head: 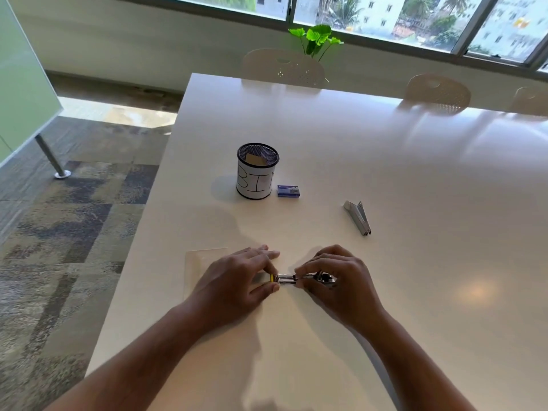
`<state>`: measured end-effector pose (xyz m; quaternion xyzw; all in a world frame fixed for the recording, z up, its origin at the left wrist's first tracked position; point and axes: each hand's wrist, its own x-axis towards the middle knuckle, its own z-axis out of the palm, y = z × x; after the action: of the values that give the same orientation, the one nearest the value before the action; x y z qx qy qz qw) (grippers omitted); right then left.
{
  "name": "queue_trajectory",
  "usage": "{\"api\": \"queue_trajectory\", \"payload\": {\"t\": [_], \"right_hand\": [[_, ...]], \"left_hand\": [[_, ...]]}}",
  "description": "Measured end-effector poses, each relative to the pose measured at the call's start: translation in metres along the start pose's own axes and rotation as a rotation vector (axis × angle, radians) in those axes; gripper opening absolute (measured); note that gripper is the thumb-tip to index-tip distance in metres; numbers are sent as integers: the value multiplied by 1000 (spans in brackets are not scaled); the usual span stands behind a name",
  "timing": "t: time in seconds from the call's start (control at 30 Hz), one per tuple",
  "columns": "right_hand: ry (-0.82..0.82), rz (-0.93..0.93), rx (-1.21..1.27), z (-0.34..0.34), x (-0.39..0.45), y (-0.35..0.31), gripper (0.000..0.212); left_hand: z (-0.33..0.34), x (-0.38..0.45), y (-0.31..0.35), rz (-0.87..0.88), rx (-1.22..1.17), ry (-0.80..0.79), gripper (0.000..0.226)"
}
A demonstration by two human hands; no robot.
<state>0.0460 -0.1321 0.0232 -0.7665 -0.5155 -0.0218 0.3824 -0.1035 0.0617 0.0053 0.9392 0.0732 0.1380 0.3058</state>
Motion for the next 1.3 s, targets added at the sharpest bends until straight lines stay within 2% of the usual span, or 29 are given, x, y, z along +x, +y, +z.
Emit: {"api": "queue_trajectory", "payload": {"t": [0.17,0.4,0.6,0.77,0.87,1.0,1.3], "right_hand": [[2,46,48,2,-2,-2,34],[-3,83,52,2,-5,-1,34],[-18,-66,-28,3,-7,7,30],[104,-39,-22,-4,-11,13,16],[32,-59,-121,-3,-14,10,14],[-86,-84,-315,1,-15,3,31],[-129,-86,-215,14,-14,-7,41]], "left_hand": [[-2,-1,0,-5,-4,-13,17],[-3,-1,-2,9,-13,-8,18],[-2,-1,-2,18,-18,-6,17],[-2,-1,-3,22,-36,0,15],[-1,-1,-3,27,-37,1,16],[-1,0,-4,31,-36,-3,16],[-1,0,-3,33,-23,-1,19]]}}
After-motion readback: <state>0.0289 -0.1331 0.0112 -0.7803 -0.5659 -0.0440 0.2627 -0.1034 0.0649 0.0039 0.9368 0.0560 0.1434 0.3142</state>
